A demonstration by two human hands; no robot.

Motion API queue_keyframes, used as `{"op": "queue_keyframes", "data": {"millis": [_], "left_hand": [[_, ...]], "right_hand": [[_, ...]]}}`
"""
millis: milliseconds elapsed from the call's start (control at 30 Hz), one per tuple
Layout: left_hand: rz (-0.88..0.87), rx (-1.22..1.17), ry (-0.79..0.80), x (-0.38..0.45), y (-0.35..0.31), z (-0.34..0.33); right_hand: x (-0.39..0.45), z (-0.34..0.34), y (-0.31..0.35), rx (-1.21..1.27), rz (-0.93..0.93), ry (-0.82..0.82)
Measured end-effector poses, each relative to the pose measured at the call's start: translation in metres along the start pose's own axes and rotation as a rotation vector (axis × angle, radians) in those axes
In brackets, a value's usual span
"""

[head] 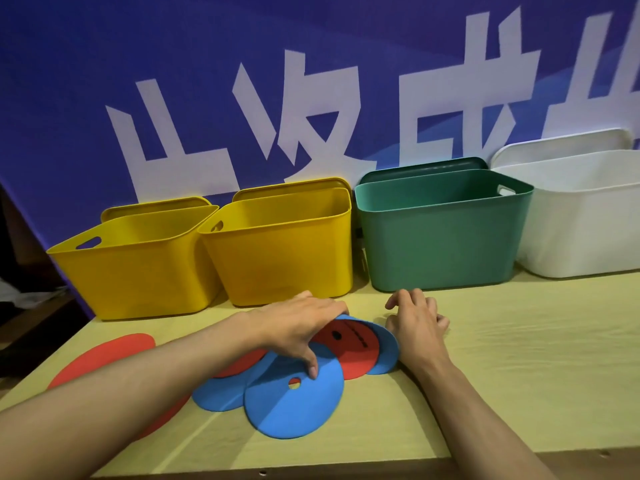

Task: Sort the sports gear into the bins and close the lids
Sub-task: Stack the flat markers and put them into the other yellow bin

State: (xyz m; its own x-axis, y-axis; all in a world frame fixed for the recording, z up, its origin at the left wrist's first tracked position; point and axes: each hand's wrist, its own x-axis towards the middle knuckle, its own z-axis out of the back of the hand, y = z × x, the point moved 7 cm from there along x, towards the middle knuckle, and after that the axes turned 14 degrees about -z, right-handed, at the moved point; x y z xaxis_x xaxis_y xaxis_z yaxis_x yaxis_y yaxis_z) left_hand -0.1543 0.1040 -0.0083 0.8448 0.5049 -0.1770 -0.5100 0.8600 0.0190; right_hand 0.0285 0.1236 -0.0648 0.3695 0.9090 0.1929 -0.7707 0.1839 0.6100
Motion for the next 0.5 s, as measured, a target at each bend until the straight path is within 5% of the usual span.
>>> {"op": "queue_keyframes", "data": {"millis": [267, 500], "left_hand": [[0.035, -0.116, -0.099, -0.006, 0.001, -0.007], [-0.098, -0.051, -0.399, -0.028, 0.015, 0.040]], "right_hand": [[-0.002, 0.001, 0.002, 0.017, -0.013, 0.008], [-0.002, 0.000, 0.003, 0.030, -0.009, 0.044]]}}
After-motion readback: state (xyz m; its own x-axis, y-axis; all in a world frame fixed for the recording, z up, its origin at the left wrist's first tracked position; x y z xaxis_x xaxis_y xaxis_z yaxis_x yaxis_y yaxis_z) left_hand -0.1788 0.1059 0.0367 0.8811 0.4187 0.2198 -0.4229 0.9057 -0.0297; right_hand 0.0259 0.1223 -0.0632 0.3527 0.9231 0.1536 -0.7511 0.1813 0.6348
